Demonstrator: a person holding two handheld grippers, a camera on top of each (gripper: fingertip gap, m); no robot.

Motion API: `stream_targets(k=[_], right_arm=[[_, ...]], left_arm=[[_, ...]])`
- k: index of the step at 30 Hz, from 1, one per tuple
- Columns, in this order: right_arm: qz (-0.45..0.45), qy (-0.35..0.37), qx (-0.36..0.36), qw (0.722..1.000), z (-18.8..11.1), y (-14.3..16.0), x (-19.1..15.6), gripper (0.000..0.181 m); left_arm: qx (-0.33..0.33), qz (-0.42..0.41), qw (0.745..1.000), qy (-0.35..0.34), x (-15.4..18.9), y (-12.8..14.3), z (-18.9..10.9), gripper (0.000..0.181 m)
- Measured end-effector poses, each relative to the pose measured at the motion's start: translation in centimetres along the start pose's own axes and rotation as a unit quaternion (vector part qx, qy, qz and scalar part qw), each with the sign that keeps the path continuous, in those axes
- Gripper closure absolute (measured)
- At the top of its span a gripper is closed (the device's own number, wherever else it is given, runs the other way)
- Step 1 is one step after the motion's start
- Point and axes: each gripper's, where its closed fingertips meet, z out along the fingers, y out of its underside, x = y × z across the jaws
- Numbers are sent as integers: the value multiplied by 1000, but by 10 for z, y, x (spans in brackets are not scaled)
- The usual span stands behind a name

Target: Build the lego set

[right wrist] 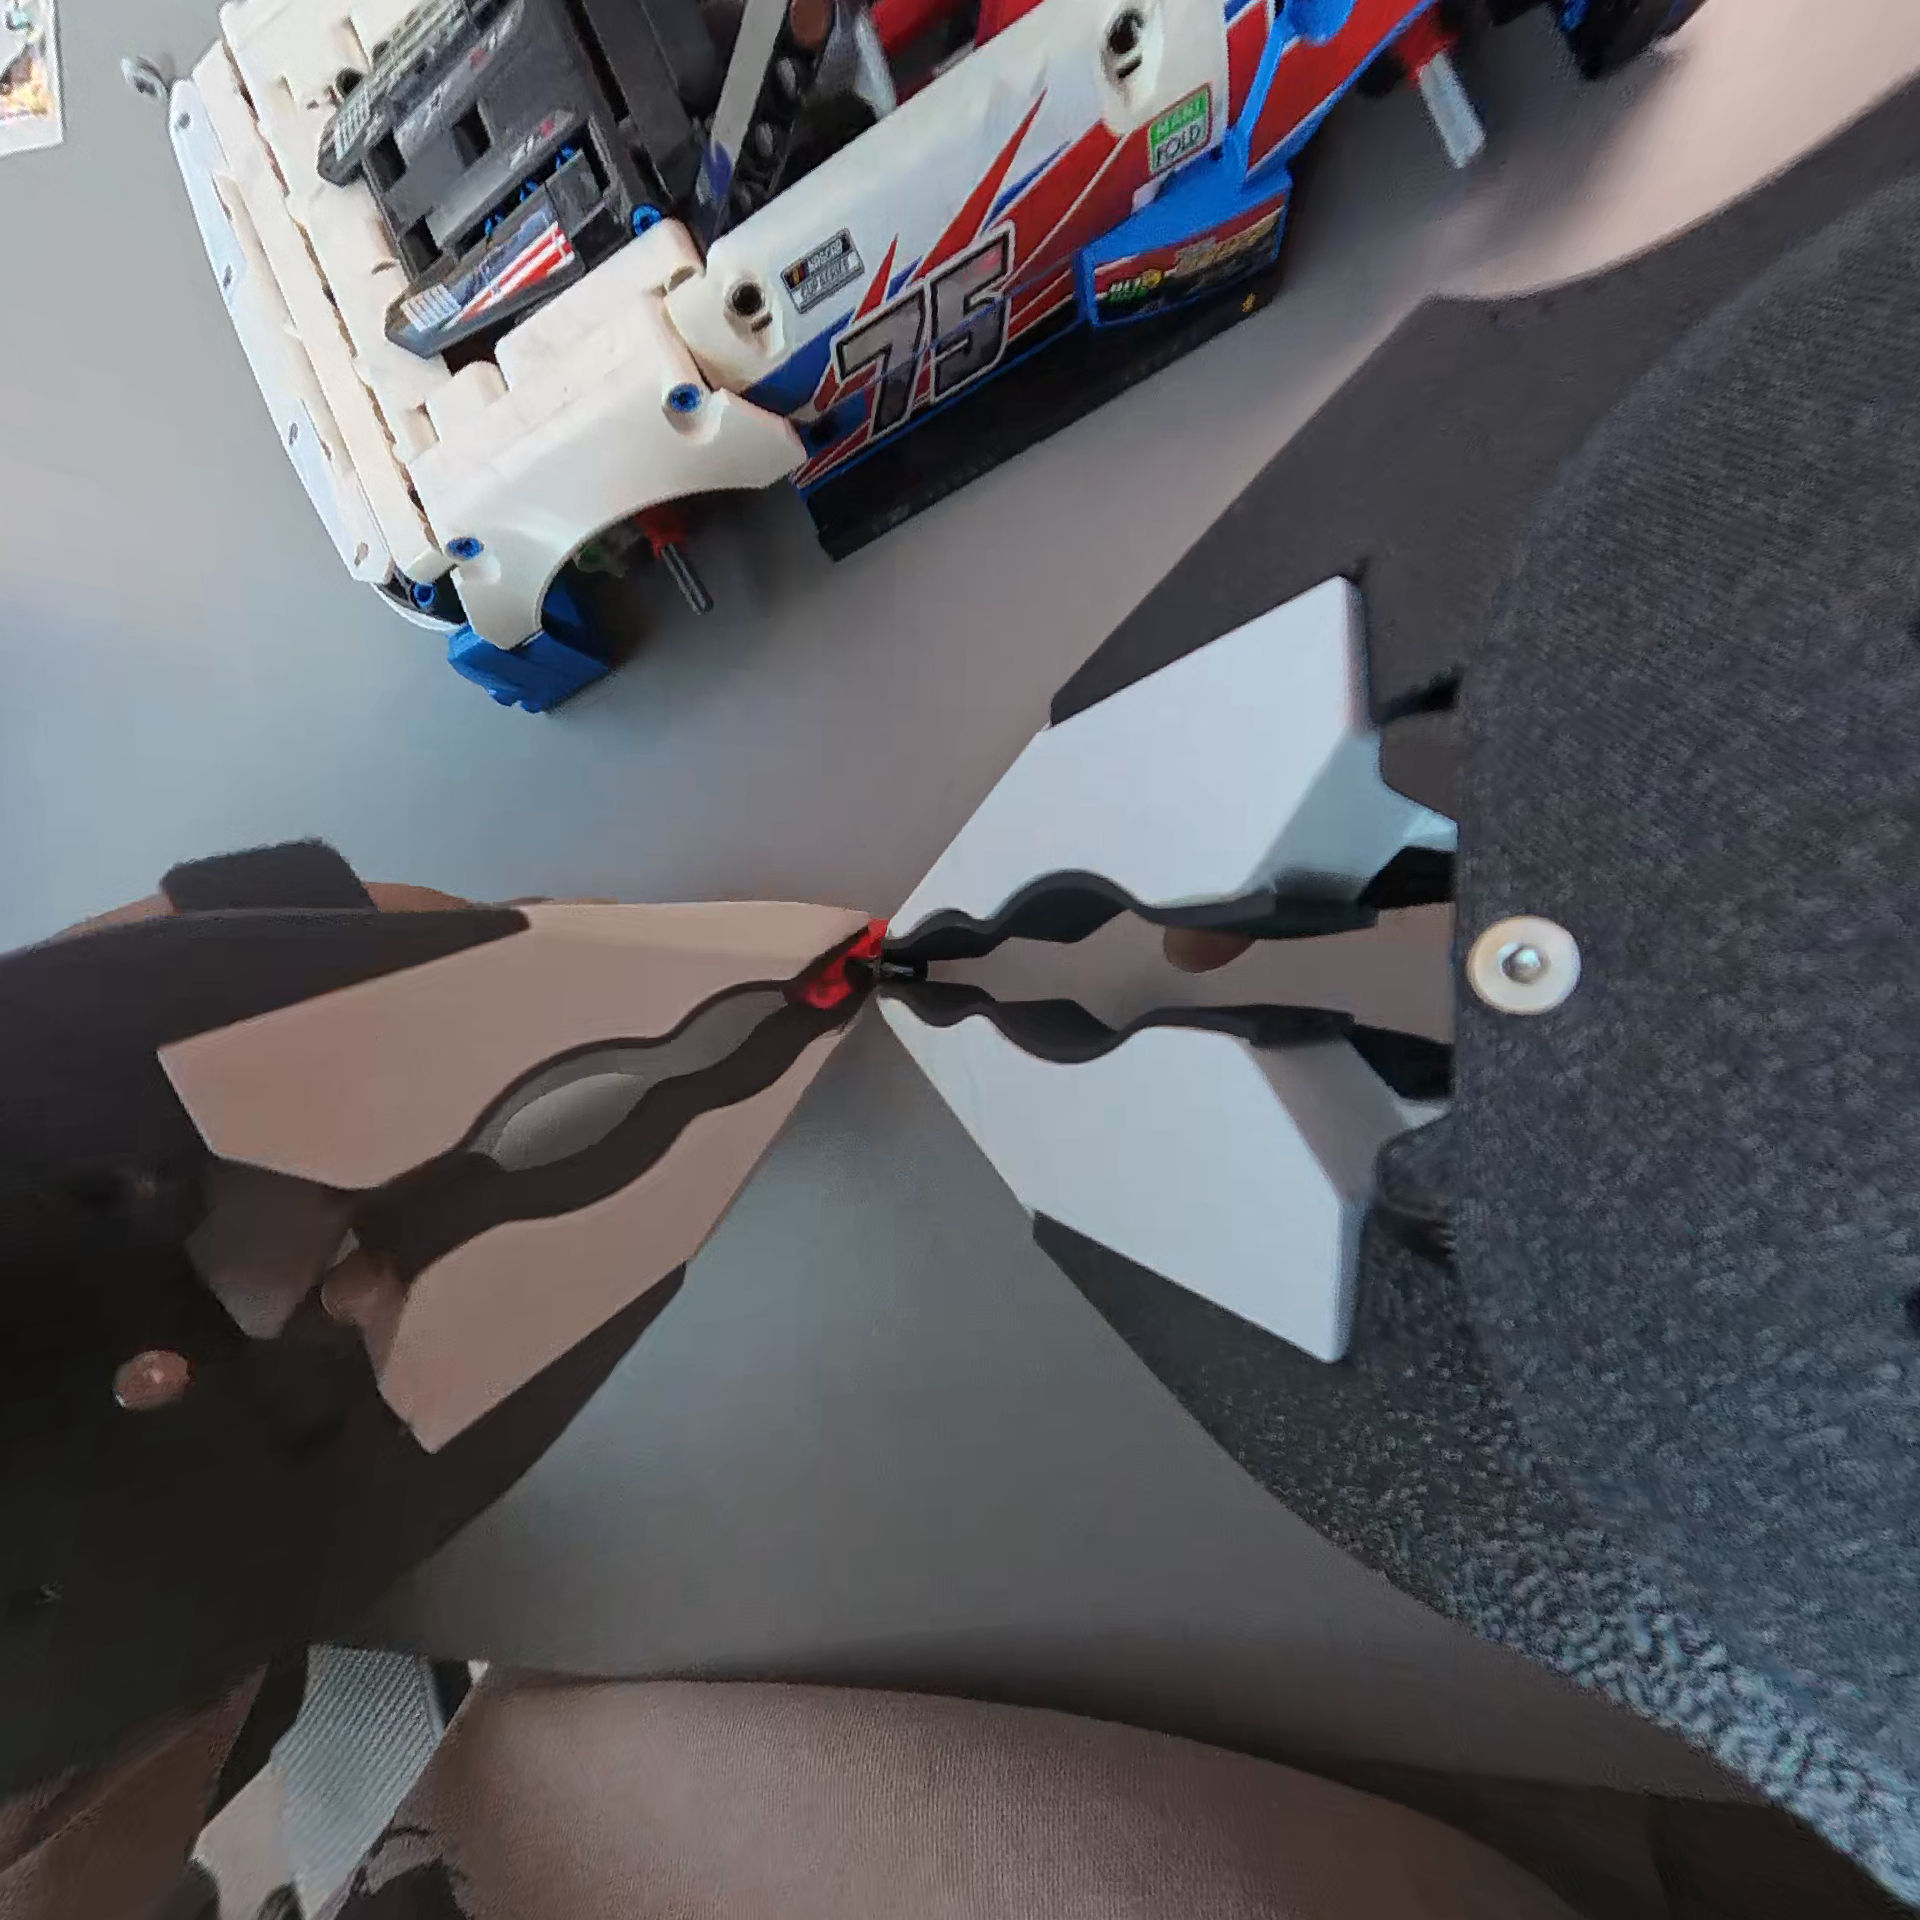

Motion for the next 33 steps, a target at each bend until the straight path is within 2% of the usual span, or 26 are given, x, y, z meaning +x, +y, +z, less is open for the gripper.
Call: stream_targets(k=[4,7,18,26,29,33], right_arm=[[-11,-12,32,999,-6,-7,-3,180],[-15,-20,31,999,-4,-4,-6,180],[-19,-19,-2,1000,3,13,-2,180],[-25,-14,0,1000,1,13,-2,180],[-25,-7,9,1000,-3,11,1,180],[-38,1,44,998,-11,0,2,180]], left_arm=[[72,-92,990,75,2,-9,-10,176],[78,-105,987,97,6,-4,-9,176],[76,-103,986,109,8,-6,0,175],[73,-101,986,107,7,-6,4,171],[100,-121,981,113,3,-10,-6,162],[165,-169,964,125,-9,-21,-26,162]])
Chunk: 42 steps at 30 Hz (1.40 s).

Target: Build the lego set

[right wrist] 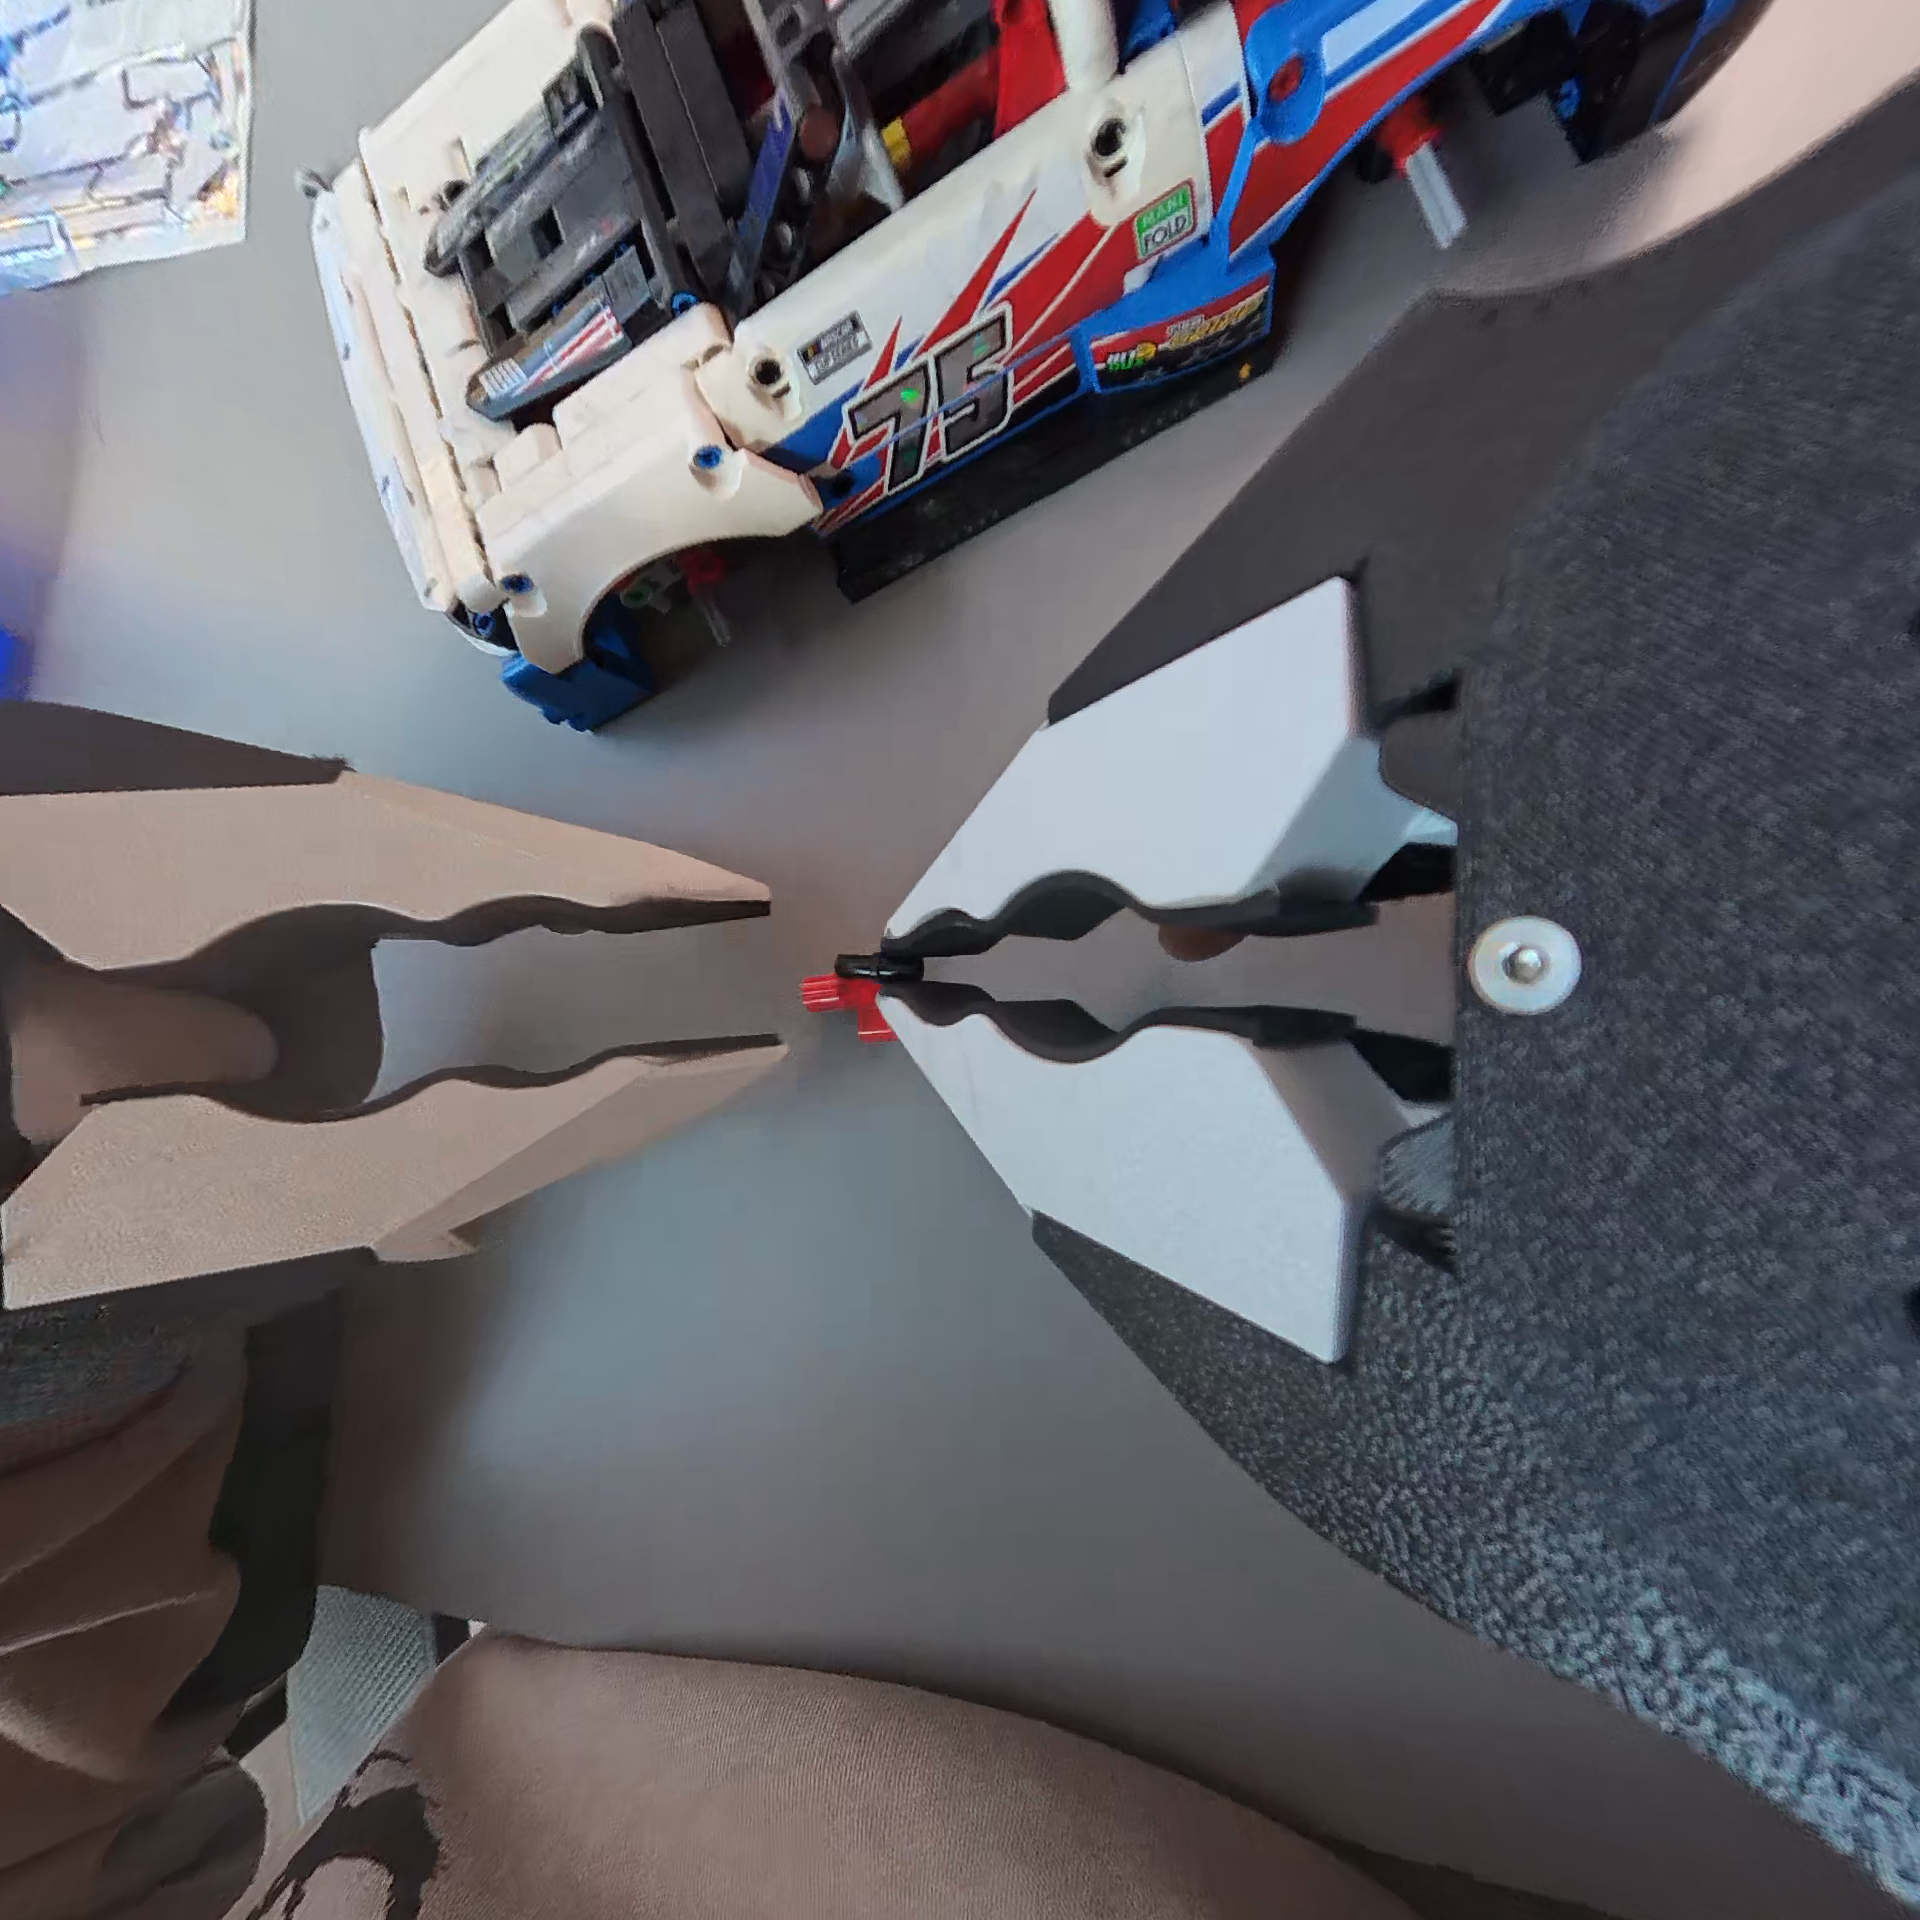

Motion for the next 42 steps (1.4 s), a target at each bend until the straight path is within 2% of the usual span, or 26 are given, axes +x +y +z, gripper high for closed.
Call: stream_targets(k=[4,17,19,22,26,31,42], right_arm=[[-13,1,24,1000,-3,-9,-2,180],[-30,-12,57,998,-6,-20,-10,180],[-52,-11,99,994,-13,-29,-12,179],[-63,-27,204,977,-33,-56,-20,179],[-110,-14,249,962,-43,-69,-28,179],[-139,7,260,956,-45,-73,-30,179],[-158,9,256,954,-45,-72,-34,178]], left_arm=[[33,-16,999,23,7,-8,-3,165],[29,-9,999,21,10,-7,-1,178],[54,-22,998,35,12,-14,-5,179],[147,-87,980,100,20,-40,-24,179],[204,-138,954,169,30,-55,-36,180],[218,-169,939,205,32,-58,-40,179],[209,-185,934,223,34,-53,-35,179]])
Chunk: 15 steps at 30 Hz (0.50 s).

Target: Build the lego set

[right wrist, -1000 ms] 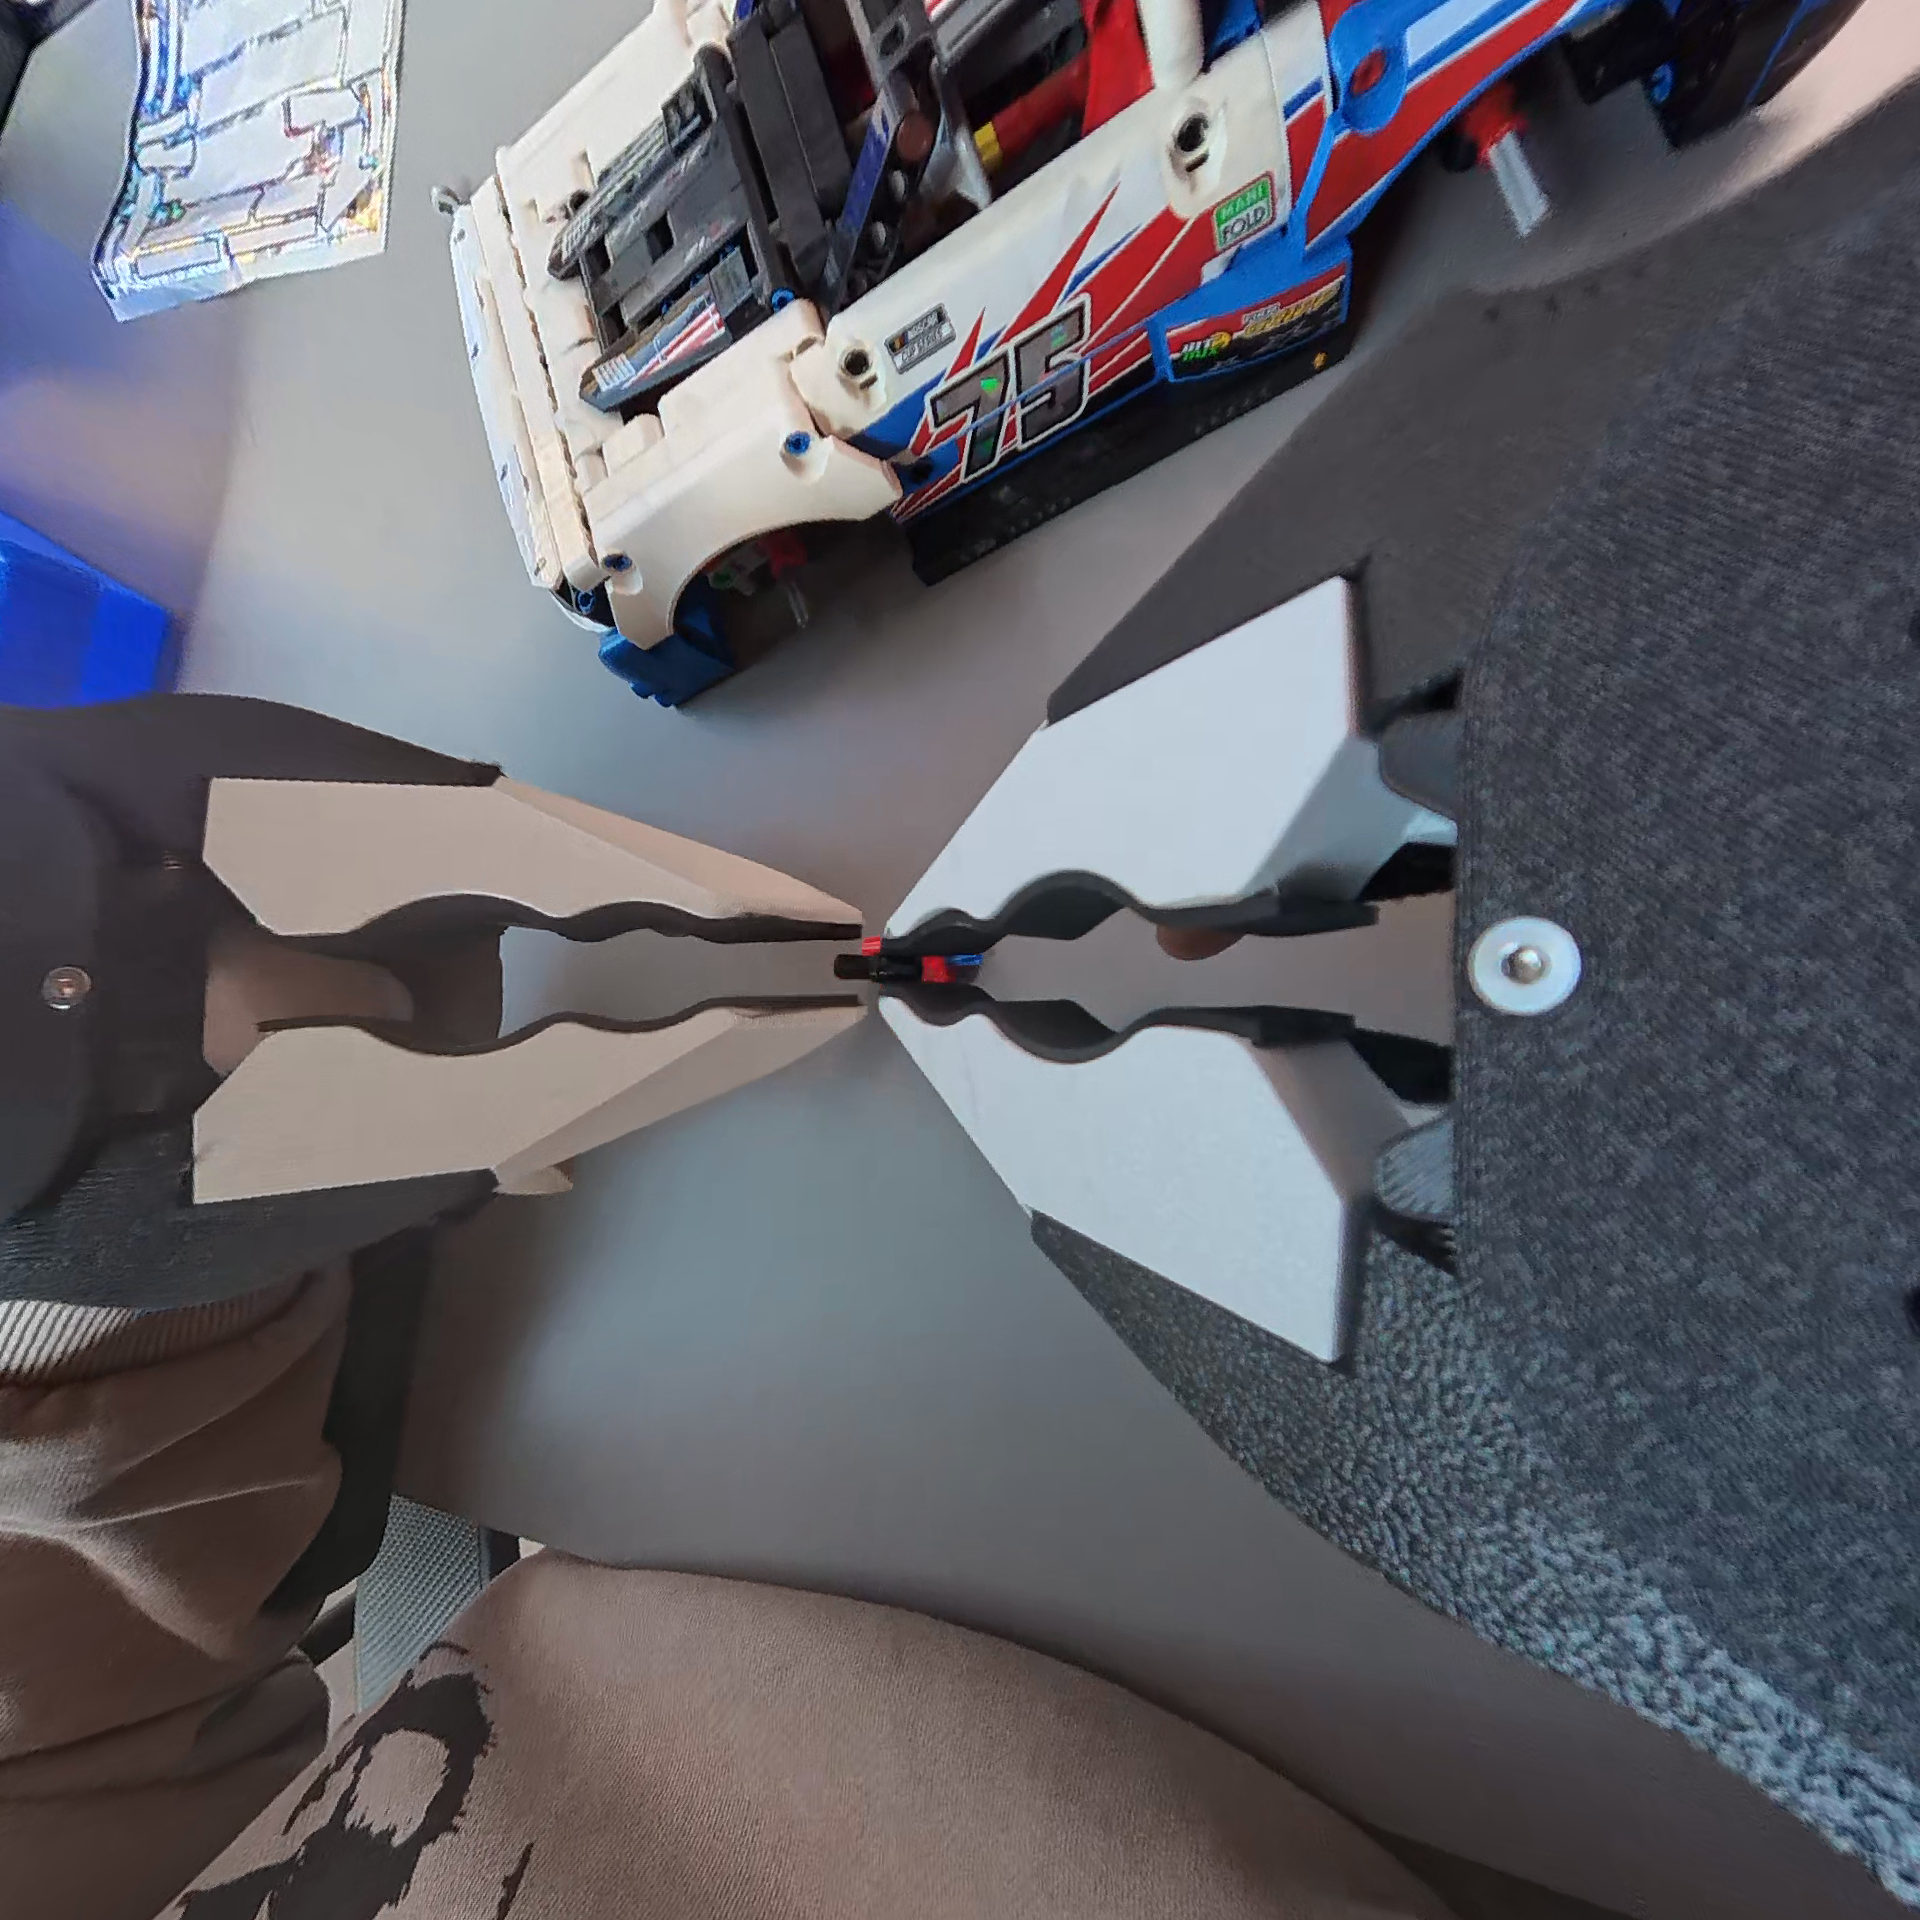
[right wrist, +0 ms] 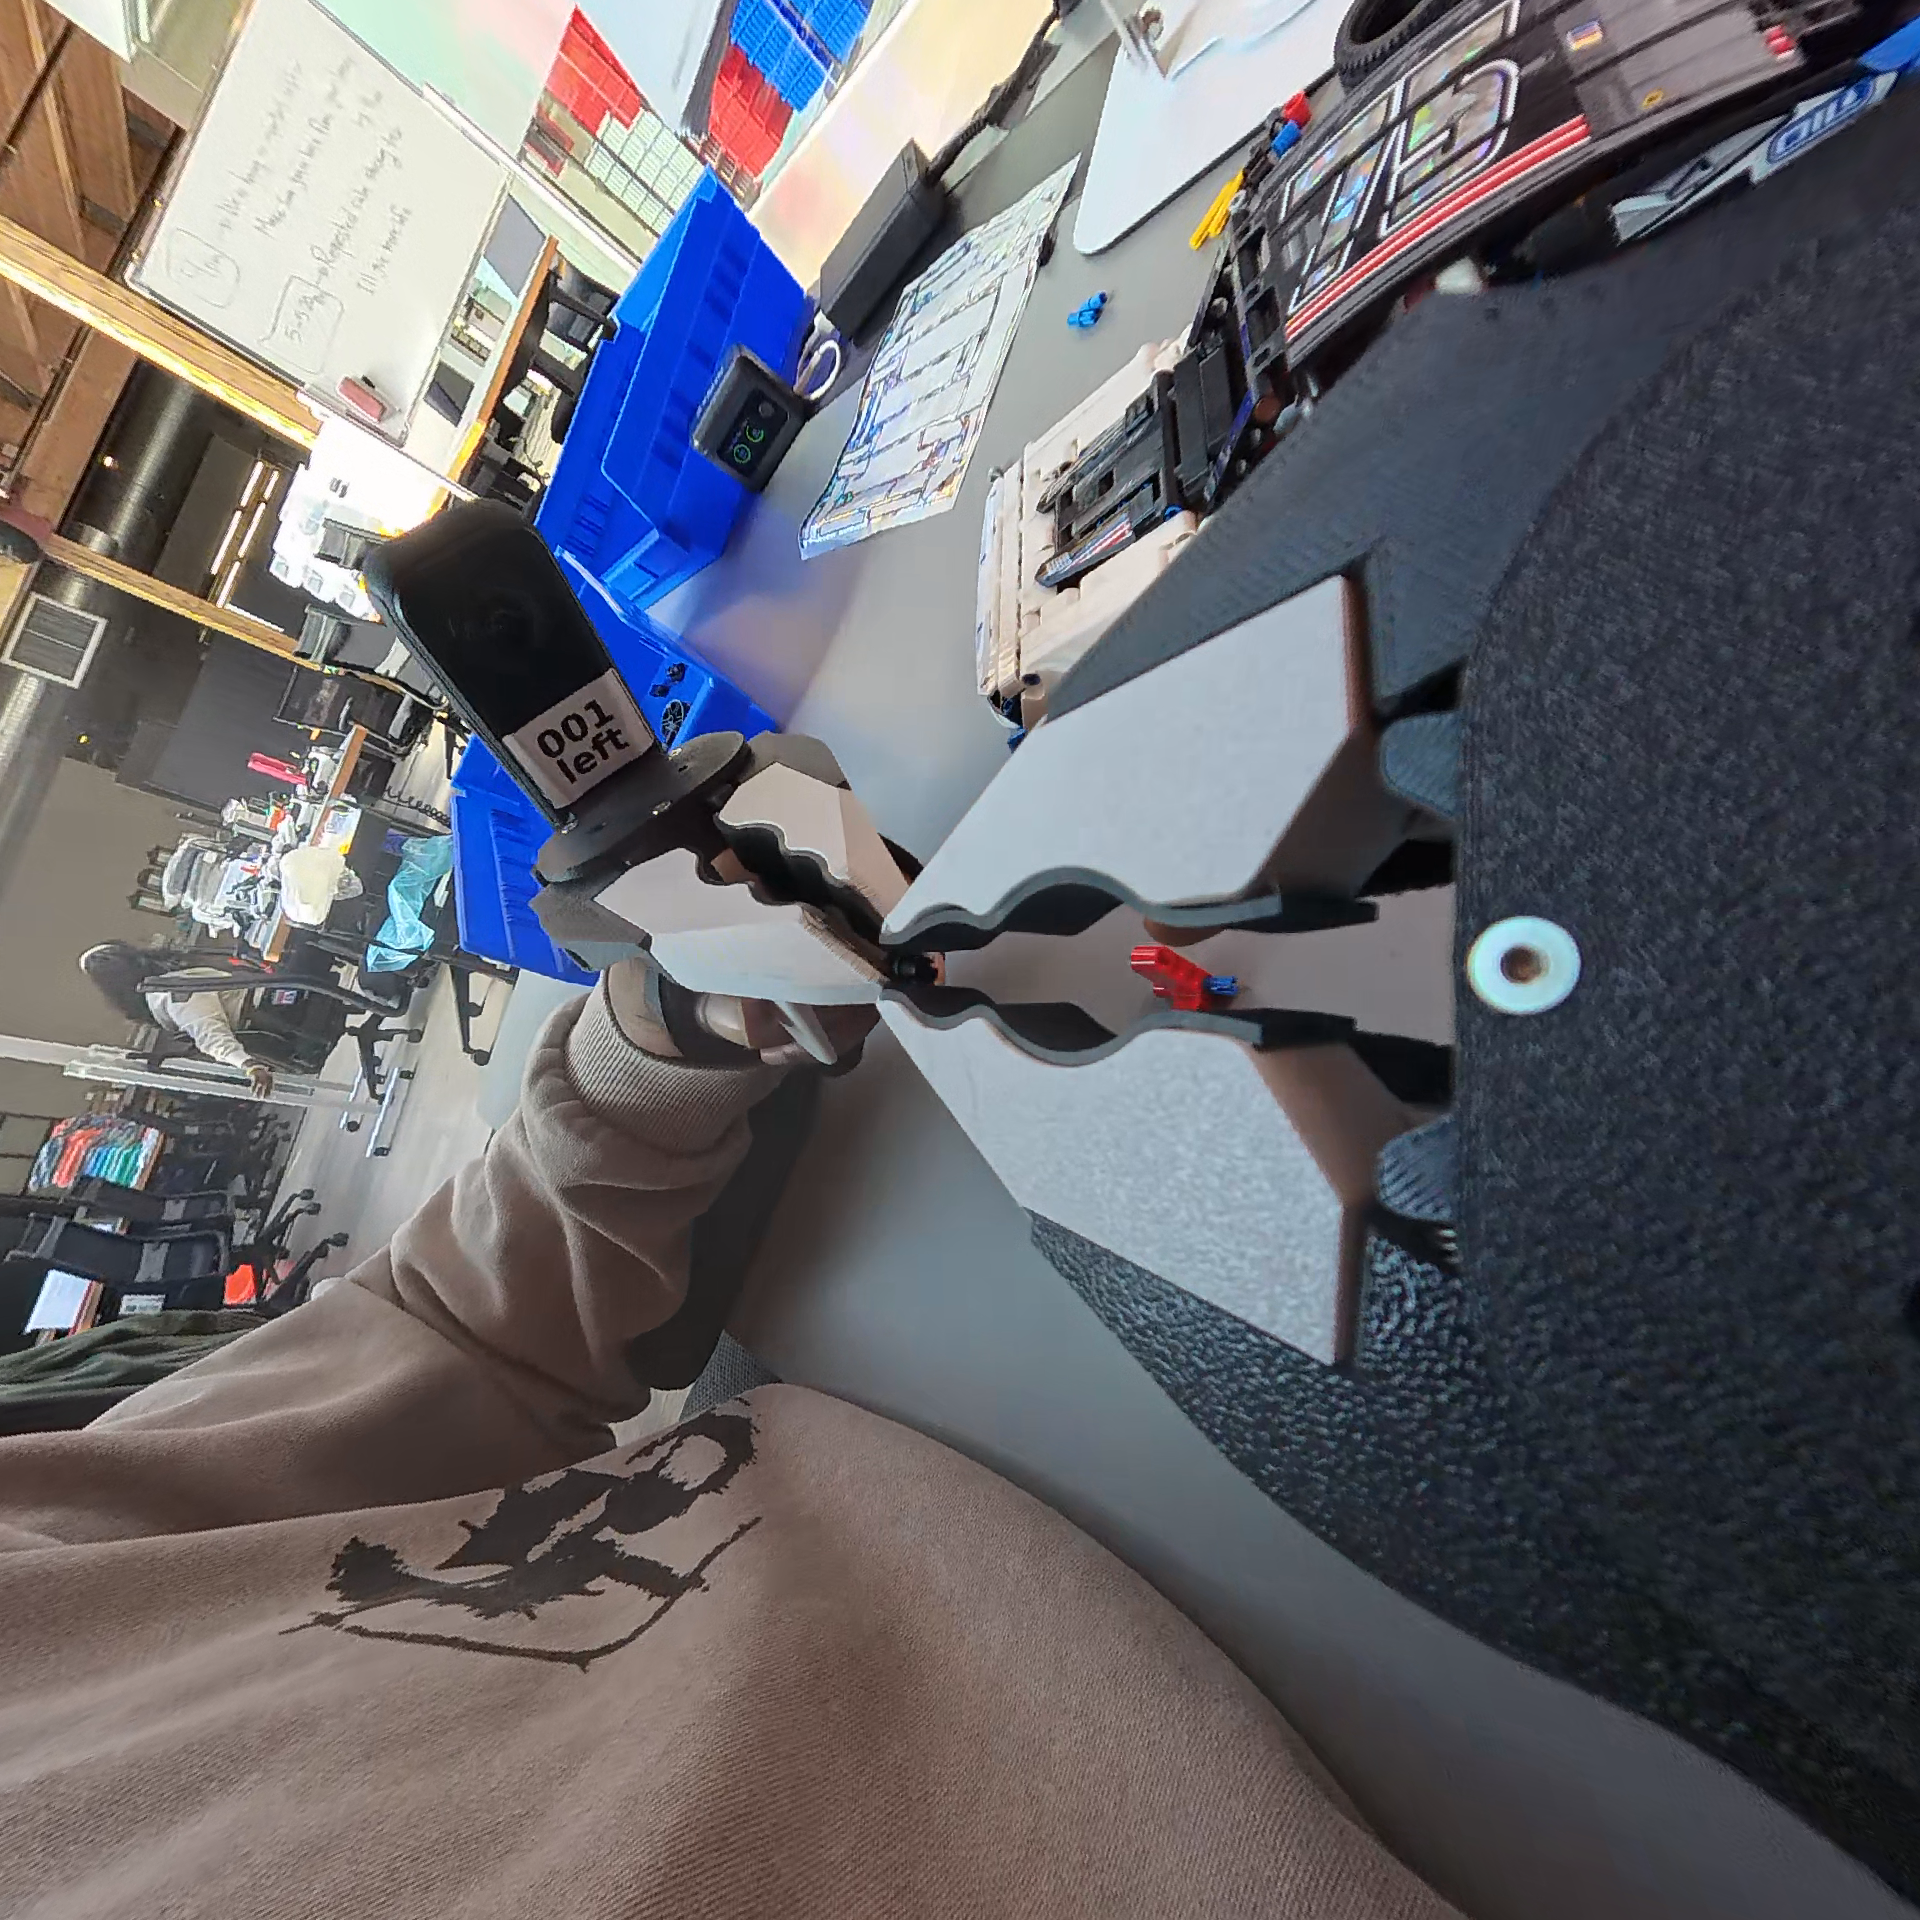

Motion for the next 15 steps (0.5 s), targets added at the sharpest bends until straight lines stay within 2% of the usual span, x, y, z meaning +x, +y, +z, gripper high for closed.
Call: stream_targets(k=[15], right_arm=[[-22,11,-4,1000,-1,-2,1,178]], left_arm=[[17,-22,999,17,2,-3,0,179]])
